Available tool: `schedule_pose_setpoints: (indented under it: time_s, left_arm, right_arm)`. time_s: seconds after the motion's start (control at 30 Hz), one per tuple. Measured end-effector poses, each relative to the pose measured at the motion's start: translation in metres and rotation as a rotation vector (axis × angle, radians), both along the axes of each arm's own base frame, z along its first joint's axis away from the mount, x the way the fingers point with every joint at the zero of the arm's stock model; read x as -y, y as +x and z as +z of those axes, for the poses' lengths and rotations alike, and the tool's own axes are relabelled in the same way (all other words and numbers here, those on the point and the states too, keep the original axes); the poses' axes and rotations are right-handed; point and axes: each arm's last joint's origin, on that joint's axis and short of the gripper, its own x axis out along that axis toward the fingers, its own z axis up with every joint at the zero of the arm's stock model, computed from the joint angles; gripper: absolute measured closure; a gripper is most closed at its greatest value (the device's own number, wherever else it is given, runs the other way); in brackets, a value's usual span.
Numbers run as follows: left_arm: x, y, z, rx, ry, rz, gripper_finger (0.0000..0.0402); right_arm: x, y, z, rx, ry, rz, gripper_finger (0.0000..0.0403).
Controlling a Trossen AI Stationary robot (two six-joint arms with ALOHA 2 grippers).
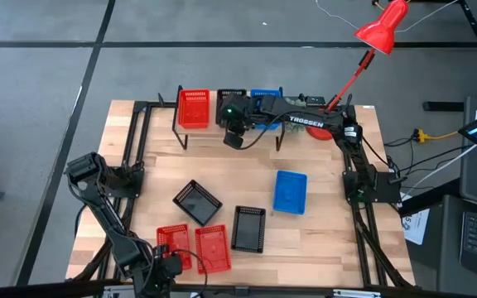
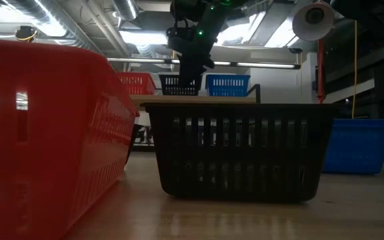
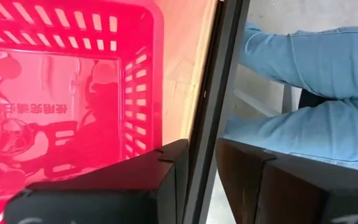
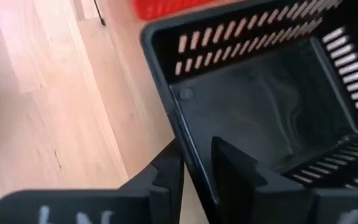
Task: Stack baskets on shelf by color
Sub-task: Put the left black bin on the shelf
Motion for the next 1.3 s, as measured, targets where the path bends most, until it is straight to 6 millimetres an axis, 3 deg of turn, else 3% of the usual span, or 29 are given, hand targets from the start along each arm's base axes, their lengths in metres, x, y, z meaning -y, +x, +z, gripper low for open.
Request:
schedule_pose_setpoints:
  time_s: [0.37,0.67,0.77,0.93,1.1,1.3]
  left_arm:
    - [0.0,0.0,0.0,0.0,0.0,0.0,0.0327]
    - [0.0,0.0,0.0,0.001,-0.001,0.0,0.0327]
    - [0.0,0.0,0.0,0.001,-0.001,0.0,0.0327]
    - [0.0,0.0,0.0,0.004,0.001,0.003,0.0327]
    - [0.0,0.0,0.0,0.019,0.018,-0.024,0.0327]
    - [0.0,0.0,0.0,0.021,0.021,-0.03,0.0327]
  right_arm:
    - [-0.016,0.003,0.005,0.0,-0.028,0.068,0.0323]
    - [-0.028,-0.003,0.055,0.042,-0.103,0.137,0.0323]
    - [-0.033,-0.012,0.061,-0.007,-0.042,0.22,0.0323]
    - [-0.043,-0.018,0.041,-0.14,0.093,0.364,0.0323]
    - [-0.04,-0.013,0.015,-0.222,-0.018,0.299,0.0323]
    - [-0.036,-0.011,0.011,-0.245,-0.126,0.261,0.0323]
